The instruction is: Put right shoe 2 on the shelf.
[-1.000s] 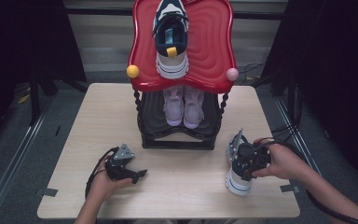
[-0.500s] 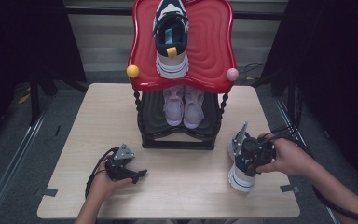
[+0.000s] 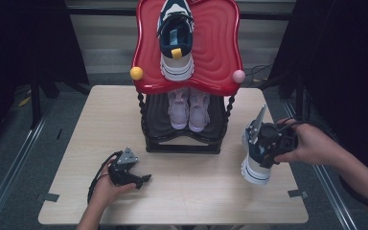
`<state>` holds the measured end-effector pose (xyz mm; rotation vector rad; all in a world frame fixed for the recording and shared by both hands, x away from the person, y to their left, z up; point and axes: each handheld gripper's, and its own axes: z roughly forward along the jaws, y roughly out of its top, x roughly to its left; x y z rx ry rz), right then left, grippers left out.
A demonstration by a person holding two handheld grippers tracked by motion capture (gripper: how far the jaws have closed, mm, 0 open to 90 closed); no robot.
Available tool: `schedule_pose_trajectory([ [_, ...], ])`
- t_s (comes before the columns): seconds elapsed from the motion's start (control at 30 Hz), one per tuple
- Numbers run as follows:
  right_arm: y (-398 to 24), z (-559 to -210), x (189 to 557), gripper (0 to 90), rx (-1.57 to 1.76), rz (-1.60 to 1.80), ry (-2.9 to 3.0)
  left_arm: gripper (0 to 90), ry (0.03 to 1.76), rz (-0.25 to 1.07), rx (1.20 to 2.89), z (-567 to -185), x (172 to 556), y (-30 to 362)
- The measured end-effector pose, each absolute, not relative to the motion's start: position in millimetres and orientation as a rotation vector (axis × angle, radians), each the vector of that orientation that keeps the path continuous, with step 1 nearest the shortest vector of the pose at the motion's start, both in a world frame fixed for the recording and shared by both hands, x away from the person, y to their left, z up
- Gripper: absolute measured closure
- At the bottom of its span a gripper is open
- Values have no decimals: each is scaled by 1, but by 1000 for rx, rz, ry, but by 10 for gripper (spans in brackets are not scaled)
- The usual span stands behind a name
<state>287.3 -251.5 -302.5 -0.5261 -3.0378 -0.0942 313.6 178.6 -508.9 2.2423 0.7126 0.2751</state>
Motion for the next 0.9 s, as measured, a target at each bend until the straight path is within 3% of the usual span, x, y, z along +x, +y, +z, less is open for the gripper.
schedule_pose_trajectory([
  [0.9,-253,-163,308,740,-599,-167,-3126,75,703,266,2257,-509,314,178],
])
